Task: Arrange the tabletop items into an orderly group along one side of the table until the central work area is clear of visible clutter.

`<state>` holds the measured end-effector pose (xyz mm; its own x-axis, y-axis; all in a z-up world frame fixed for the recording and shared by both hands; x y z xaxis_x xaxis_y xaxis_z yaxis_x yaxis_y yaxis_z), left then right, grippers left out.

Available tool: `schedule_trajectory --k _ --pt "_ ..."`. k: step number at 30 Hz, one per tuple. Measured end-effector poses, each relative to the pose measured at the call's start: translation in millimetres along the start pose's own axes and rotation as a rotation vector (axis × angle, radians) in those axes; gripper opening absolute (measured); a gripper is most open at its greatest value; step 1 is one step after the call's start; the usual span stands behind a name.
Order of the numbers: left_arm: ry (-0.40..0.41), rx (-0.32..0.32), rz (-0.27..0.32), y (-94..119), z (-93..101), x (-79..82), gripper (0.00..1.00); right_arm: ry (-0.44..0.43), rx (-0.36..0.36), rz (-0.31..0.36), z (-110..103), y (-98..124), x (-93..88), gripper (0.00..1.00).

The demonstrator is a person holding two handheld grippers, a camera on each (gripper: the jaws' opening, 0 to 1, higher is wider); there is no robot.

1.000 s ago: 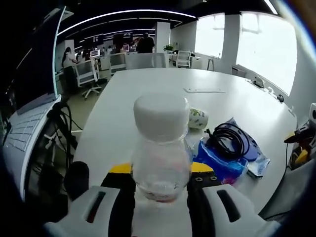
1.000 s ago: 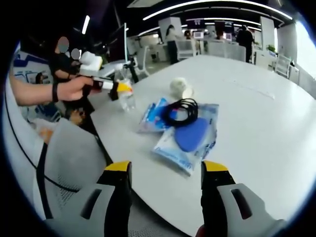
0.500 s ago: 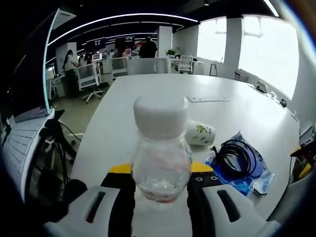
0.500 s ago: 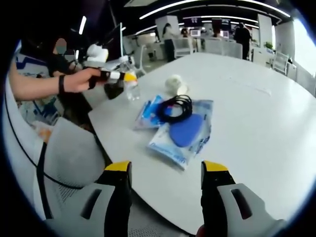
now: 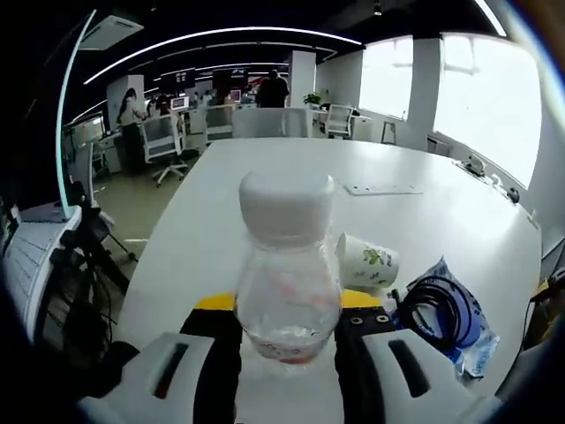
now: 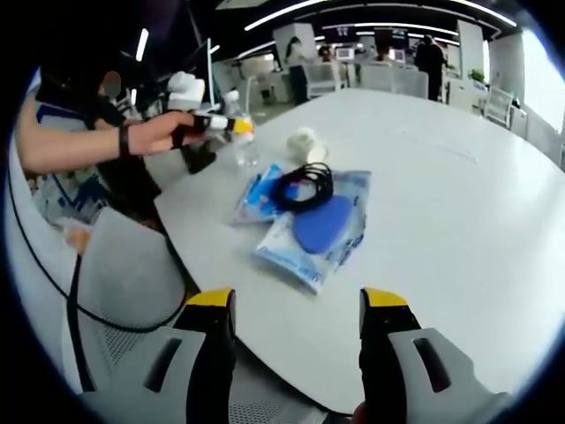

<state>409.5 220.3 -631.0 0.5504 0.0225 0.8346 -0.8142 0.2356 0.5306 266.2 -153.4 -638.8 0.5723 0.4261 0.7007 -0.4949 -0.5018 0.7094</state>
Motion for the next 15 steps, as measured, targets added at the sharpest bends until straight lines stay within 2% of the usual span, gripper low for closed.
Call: schedule_trajectory --k 7,15 --pt "0.02 0.04 0.015 -16 -13.1 1.1 0.4 0.0 -0.003 -0.012 7 2 -2.1 0.55" --pt "0.037 0.077 0.041 -25 -15.5 -0.4 0.4 0.006 -0.002 -0.028 12 5 -7.6 0.55"
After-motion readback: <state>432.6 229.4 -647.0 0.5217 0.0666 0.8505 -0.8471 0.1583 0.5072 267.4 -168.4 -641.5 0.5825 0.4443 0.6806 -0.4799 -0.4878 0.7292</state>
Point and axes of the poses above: the point that each gripper's makers call its tool centre point, and the gripper's own axes: y roughly backward along the fingers, z roughly to its right, x roughly out of its top, the point moved 5 cm from there along y, roughly backward along the fingers, and after that the axes turned 10 degrees about -x, right-handed, at the moved point
